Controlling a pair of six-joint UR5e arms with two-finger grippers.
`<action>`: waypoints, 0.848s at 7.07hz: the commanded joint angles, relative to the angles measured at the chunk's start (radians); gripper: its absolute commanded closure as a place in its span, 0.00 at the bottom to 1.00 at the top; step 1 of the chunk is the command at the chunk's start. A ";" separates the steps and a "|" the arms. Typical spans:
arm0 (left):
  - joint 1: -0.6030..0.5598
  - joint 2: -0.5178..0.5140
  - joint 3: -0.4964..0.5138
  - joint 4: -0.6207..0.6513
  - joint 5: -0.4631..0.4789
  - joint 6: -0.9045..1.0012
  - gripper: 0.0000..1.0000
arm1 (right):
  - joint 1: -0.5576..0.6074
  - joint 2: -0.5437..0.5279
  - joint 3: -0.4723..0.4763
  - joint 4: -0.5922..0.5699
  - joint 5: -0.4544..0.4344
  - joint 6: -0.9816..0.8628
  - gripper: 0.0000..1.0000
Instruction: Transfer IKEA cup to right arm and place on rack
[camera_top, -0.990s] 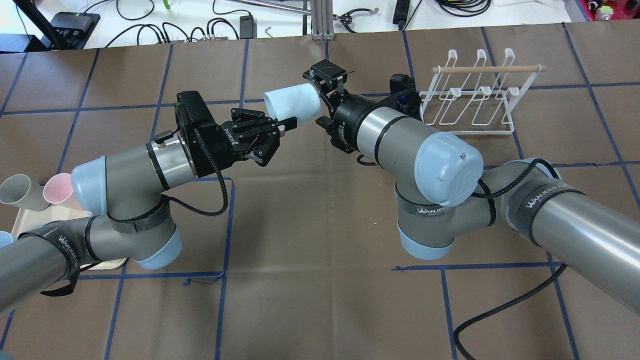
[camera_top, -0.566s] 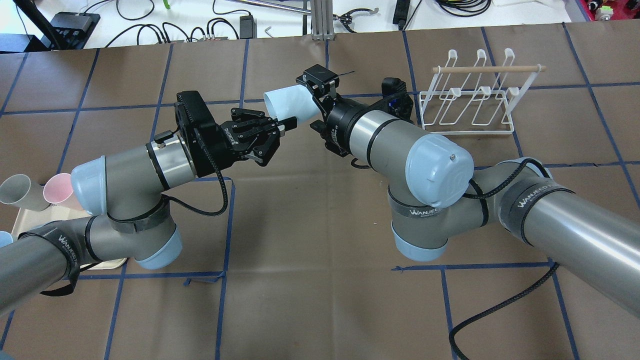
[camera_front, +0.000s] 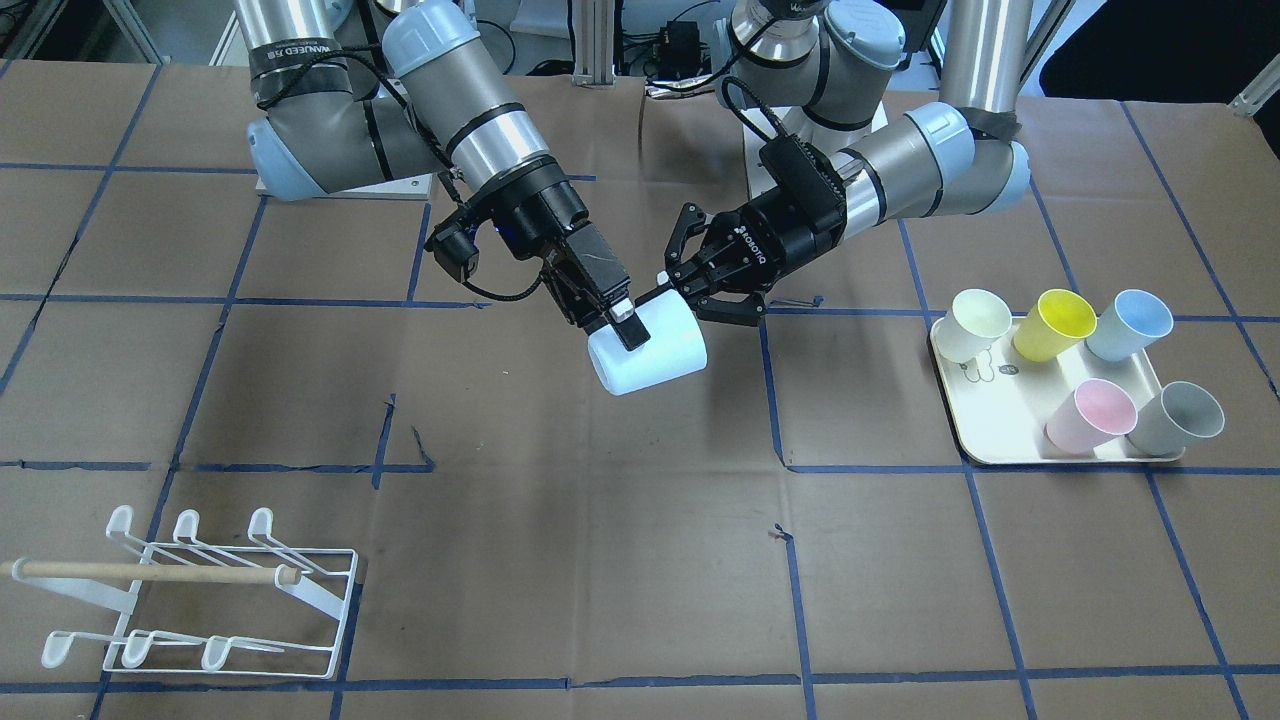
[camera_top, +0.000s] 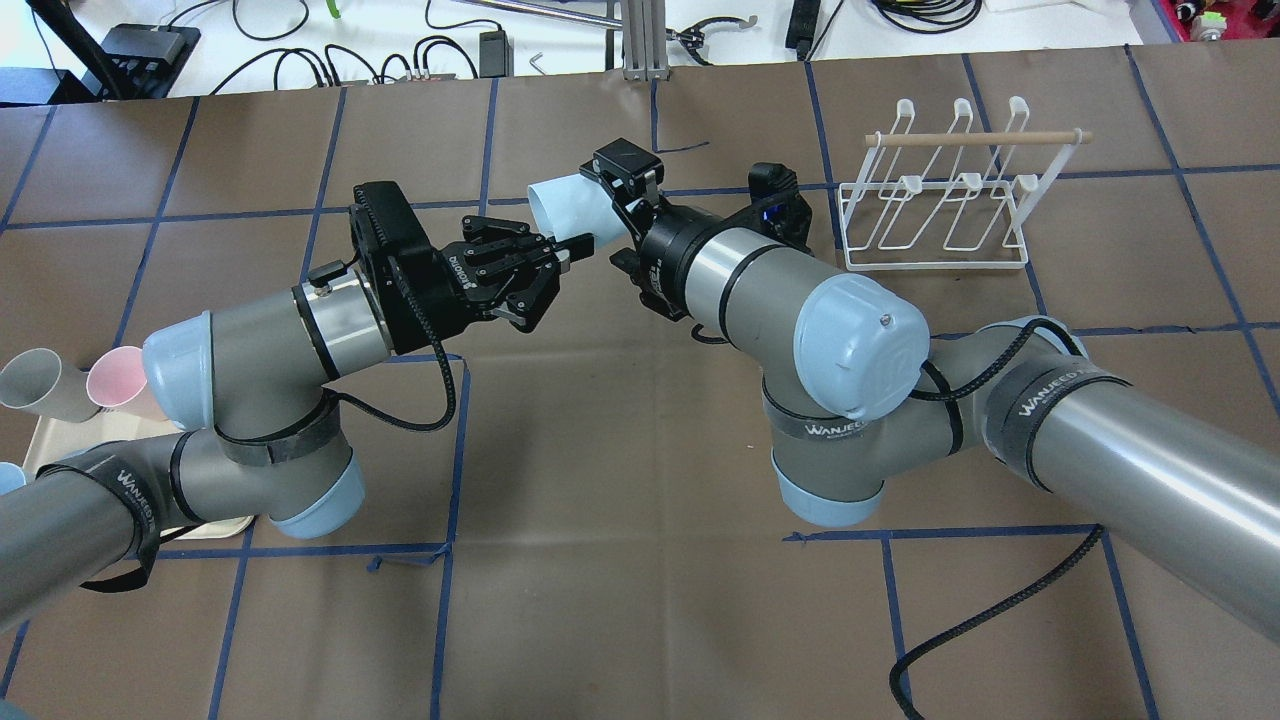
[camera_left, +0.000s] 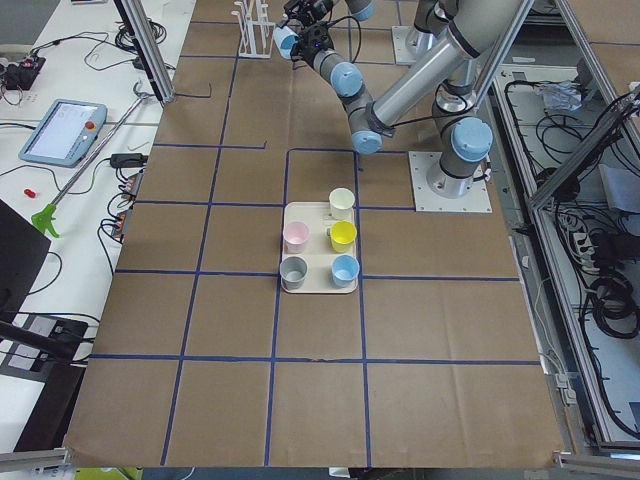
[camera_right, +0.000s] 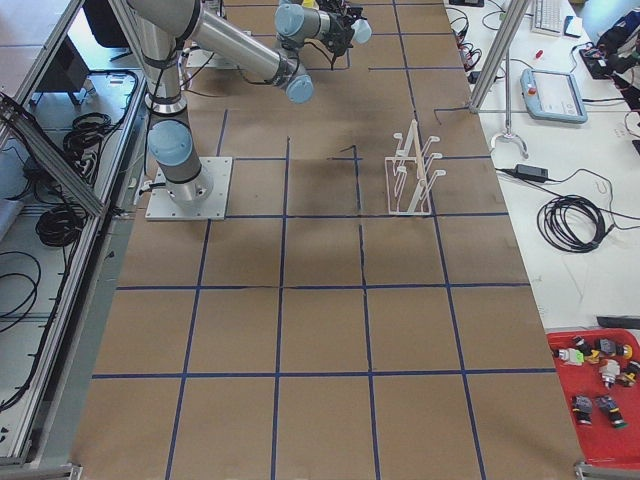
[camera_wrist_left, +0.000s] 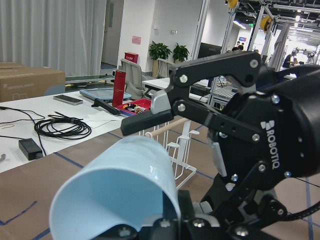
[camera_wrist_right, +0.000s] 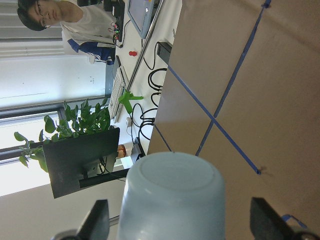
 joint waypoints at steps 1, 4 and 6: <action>0.000 0.000 0.000 0.000 0.000 0.000 1.00 | 0.003 0.004 -0.008 0.001 -0.002 0.000 0.02; 0.000 0.000 0.000 0.000 0.000 -0.002 1.00 | 0.005 0.004 -0.007 0.001 0.010 -0.001 0.26; 0.000 0.000 0.000 0.000 0.000 -0.002 1.00 | 0.003 0.004 -0.007 0.003 0.012 -0.006 0.40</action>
